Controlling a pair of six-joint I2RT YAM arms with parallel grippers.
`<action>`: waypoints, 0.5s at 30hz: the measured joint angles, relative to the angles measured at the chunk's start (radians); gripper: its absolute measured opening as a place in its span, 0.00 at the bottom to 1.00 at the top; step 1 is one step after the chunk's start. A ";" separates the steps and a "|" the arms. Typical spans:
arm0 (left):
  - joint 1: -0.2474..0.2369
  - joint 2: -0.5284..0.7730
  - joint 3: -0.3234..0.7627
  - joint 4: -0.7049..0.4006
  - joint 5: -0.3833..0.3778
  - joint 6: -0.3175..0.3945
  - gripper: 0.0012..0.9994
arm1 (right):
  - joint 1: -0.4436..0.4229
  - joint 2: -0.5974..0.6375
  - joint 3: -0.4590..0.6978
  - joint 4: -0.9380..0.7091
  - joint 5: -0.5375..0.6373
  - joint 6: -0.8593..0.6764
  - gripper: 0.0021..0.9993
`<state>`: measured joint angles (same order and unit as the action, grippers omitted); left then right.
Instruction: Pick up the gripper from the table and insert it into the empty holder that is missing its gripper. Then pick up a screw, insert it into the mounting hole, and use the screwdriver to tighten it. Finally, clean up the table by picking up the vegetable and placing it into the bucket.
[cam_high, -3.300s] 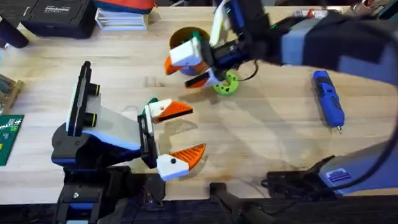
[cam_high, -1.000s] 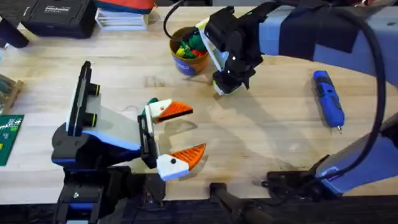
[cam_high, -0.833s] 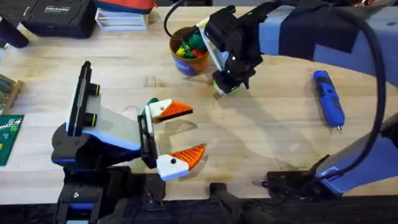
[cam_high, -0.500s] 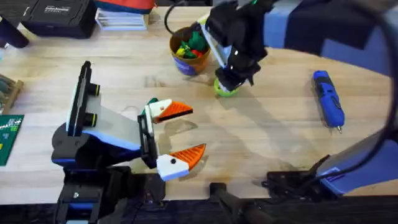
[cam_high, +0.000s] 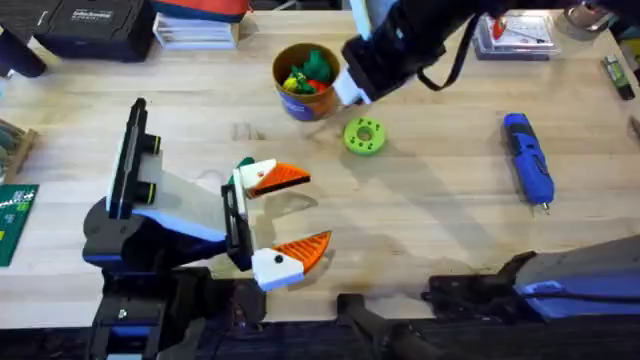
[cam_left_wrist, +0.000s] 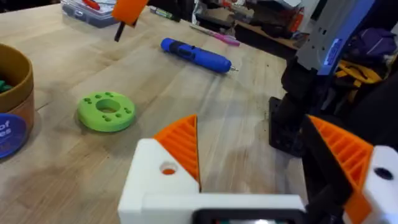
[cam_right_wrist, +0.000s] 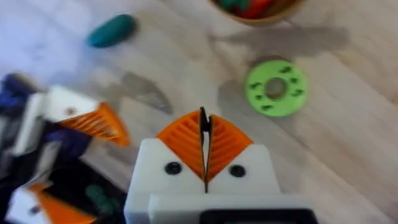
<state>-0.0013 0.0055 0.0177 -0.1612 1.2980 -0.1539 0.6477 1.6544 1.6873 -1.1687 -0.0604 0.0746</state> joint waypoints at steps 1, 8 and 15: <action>0.000 0.000 0.000 0.000 0.000 0.000 0.99 | 0.008 -0.002 0.011 0.000 -0.033 0.000 0.00; 0.000 0.000 0.000 0.000 0.000 0.000 0.99 | 0.110 -0.005 0.027 0.004 -0.220 0.016 0.00; 0.000 0.000 0.000 0.000 0.000 0.003 0.99 | 0.199 -0.005 0.027 0.052 -0.260 0.067 0.00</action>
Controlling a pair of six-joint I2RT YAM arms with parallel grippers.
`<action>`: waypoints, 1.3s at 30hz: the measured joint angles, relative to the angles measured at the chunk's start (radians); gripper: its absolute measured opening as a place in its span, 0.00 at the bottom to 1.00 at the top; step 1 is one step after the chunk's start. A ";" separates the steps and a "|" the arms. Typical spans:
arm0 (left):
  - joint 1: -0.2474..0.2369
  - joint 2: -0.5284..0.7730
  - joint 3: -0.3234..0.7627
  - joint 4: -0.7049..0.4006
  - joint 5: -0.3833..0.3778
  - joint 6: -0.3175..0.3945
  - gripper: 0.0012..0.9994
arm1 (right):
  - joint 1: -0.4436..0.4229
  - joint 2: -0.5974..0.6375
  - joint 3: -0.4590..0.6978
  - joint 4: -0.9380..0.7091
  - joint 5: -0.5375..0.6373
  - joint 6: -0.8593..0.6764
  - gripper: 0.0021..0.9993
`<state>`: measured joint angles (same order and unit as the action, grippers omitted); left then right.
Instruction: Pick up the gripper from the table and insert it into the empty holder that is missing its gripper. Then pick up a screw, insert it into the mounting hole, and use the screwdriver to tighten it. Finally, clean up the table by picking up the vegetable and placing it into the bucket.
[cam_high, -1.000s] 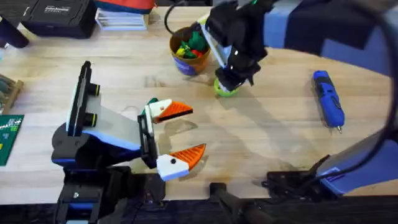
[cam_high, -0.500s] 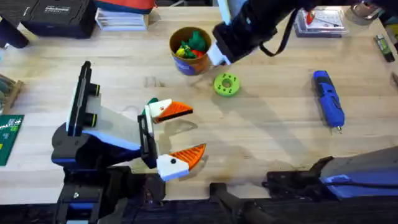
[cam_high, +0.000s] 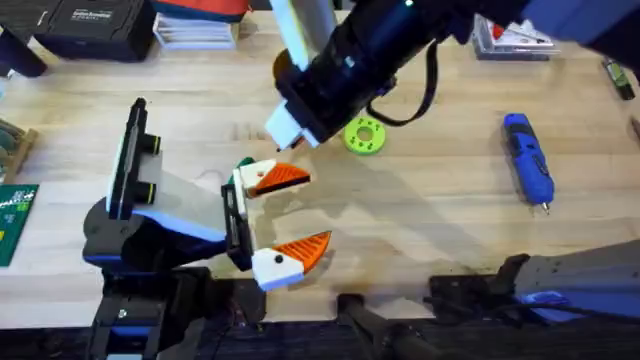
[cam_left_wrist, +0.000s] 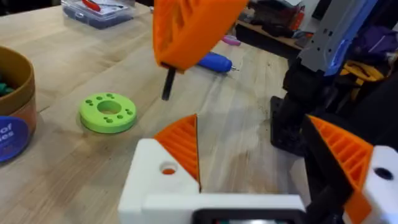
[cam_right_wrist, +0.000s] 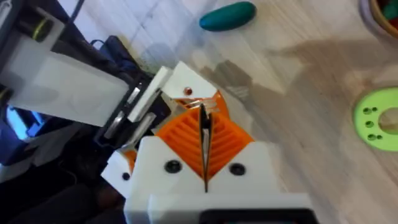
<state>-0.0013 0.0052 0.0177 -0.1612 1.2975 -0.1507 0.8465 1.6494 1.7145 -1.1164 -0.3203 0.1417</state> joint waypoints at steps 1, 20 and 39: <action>0.000 0.000 0.000 0.000 0.000 0.005 0.99 | 0.008 0.000 0.000 0.005 -0.001 0.010 0.00; 0.000 0.000 0.000 0.000 0.000 0.125 0.99 | 0.075 0.055 0.000 0.022 -0.003 0.069 0.00; 0.000 0.000 0.000 0.000 0.000 0.128 0.99 | 0.089 0.061 0.000 0.040 0.008 0.072 0.00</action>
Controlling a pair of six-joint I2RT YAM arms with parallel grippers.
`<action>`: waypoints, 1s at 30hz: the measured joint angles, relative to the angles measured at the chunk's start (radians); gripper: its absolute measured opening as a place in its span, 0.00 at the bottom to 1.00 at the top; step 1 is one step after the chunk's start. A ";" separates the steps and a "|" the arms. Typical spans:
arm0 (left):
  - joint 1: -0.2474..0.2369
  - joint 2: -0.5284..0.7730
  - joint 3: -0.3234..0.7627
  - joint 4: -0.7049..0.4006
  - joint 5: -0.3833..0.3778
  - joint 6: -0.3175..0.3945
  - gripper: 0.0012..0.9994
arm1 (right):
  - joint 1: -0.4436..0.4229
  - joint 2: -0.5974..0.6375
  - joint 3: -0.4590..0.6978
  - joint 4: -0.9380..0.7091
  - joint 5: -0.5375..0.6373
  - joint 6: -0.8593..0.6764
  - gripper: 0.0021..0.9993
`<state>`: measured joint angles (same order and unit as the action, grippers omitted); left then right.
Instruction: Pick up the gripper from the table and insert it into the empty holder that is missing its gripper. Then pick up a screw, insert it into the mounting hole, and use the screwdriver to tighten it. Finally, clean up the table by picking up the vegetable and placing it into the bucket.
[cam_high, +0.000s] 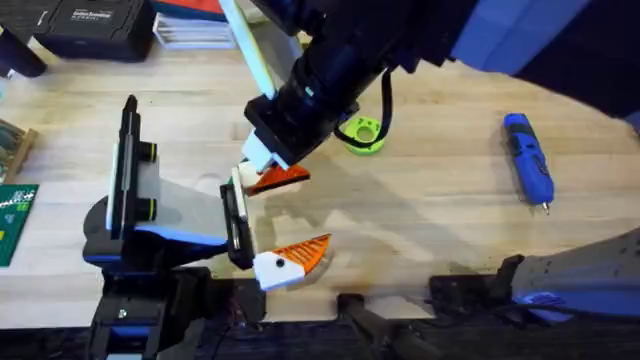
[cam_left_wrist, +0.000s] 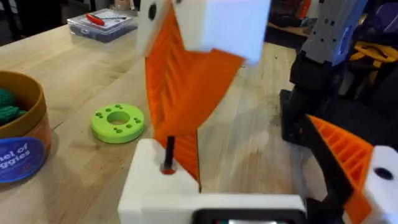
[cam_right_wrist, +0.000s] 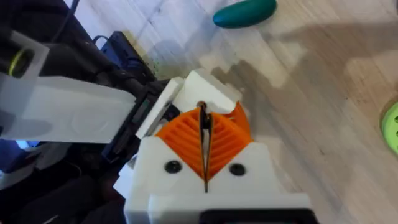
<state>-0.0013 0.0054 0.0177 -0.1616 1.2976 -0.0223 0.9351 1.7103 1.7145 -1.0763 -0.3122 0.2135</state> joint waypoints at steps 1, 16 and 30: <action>0.000 0.000 0.000 0.000 0.000 0.000 0.99 | 0.001 0.000 0.000 0.000 0.001 0.000 0.00; 0.000 0.000 0.000 0.000 0.000 0.000 0.99 | 0.029 0.000 0.000 -0.001 0.059 0.000 0.00; 0.000 0.000 0.000 0.000 -0.004 -0.009 0.99 | 0.050 0.017 0.001 0.002 0.067 0.000 0.00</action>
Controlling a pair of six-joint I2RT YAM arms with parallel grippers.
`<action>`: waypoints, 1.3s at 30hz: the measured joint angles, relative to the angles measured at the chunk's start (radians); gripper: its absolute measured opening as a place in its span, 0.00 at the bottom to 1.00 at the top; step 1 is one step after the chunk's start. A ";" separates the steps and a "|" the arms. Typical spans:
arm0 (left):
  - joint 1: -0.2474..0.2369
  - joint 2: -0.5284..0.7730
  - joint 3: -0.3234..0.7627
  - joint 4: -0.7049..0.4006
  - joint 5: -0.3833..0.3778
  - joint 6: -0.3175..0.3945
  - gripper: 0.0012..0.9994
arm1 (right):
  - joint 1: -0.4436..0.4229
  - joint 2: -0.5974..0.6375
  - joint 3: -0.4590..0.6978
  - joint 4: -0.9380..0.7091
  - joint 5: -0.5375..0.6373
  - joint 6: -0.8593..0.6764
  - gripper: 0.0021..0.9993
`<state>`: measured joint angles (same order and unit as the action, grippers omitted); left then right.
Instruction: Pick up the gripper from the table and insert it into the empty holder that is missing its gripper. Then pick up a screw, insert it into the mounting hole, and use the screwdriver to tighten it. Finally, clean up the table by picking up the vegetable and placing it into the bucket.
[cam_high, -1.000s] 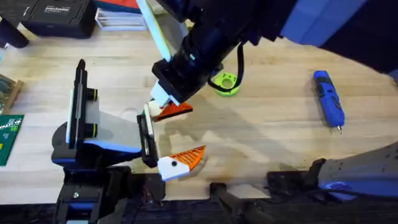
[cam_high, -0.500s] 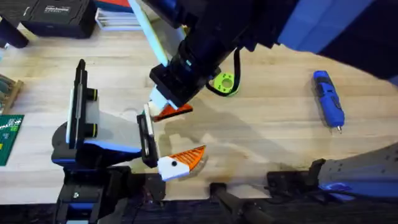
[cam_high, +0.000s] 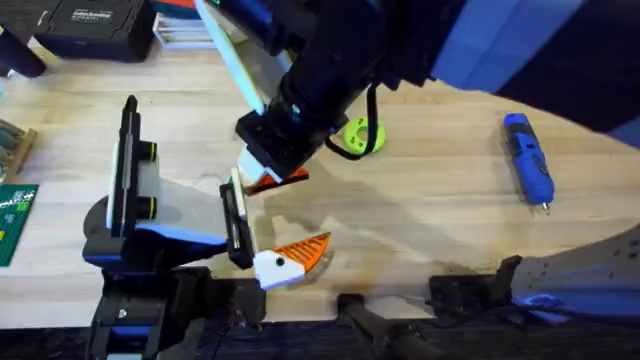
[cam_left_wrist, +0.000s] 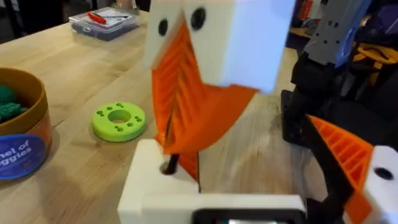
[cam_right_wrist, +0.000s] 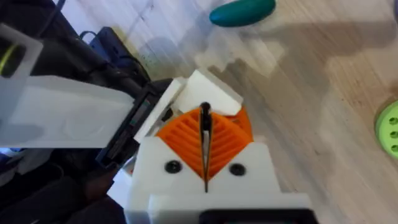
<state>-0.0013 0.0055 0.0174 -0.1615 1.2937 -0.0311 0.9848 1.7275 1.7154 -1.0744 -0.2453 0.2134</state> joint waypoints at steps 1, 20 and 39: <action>0.000 0.000 0.000 0.000 0.000 0.000 0.99 | 0.001 0.000 0.001 0.000 0.001 0.000 0.00; 0.000 0.000 0.000 0.000 0.004 0.000 0.99 | 0.012 0.001 0.003 0.031 0.013 0.000 0.00; 0.000 0.000 0.000 0.000 0.004 0.000 0.99 | 0.024 0.003 0.003 0.050 0.037 0.000 0.00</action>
<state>-0.0013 0.0055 0.0174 -0.1616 1.2974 -0.0313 1.0084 1.7300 1.7187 -1.0241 -0.2078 0.2134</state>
